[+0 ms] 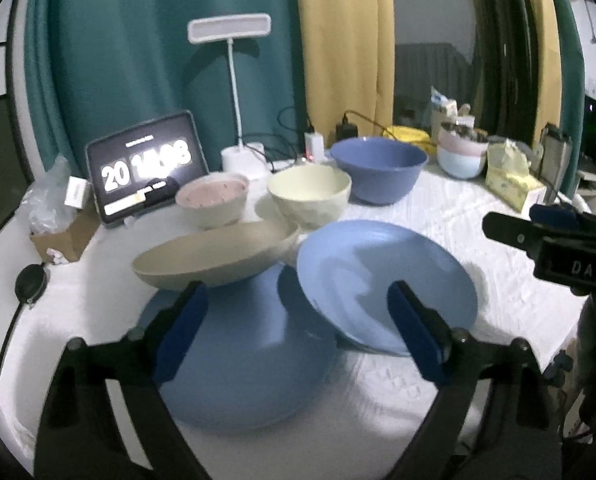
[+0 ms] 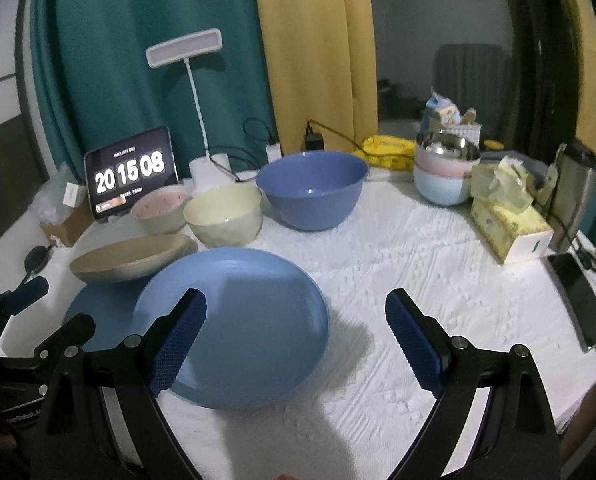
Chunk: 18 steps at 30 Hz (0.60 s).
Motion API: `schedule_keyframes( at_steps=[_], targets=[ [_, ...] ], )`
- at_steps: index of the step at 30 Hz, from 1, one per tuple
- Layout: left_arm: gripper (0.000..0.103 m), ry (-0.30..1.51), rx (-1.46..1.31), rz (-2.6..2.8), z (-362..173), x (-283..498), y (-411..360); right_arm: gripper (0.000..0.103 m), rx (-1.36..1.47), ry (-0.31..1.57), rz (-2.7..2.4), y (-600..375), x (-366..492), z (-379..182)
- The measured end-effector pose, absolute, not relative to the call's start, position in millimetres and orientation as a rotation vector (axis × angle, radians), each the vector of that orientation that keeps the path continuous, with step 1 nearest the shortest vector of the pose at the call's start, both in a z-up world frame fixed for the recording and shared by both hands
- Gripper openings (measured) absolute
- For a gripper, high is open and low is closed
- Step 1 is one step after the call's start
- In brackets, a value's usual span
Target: Organize plates and bowls
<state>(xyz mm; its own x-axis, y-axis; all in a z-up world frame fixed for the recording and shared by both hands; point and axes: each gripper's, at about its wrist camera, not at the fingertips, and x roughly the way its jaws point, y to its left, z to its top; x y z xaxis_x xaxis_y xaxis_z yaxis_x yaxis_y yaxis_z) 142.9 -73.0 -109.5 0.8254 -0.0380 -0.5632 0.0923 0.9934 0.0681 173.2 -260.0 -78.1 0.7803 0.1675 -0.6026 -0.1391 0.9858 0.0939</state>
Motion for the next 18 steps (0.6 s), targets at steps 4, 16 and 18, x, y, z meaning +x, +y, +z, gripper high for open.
schedule_keyframes(
  at_steps=[4, 16, 18],
  targets=[
    [0.088, 0.629, 0.101, -0.070, -119.6, 155.6, -80.3, 0.092, 0.060, 0.697, 0.192, -264.7, 186.0, -93.3],
    [0.070, 0.716, 0.135, -0.053, -144.1, 183.8, -91.2, 0.067, 0.095, 0.822, 0.229, -275.1, 225.8, -138.1],
    [0.063, 0.740, 0.135, -0.053, -148.4, 188.6, -91.2, 0.059, 0.096, 0.843, 0.232, -275.1, 230.8, -145.4]
  ],
)
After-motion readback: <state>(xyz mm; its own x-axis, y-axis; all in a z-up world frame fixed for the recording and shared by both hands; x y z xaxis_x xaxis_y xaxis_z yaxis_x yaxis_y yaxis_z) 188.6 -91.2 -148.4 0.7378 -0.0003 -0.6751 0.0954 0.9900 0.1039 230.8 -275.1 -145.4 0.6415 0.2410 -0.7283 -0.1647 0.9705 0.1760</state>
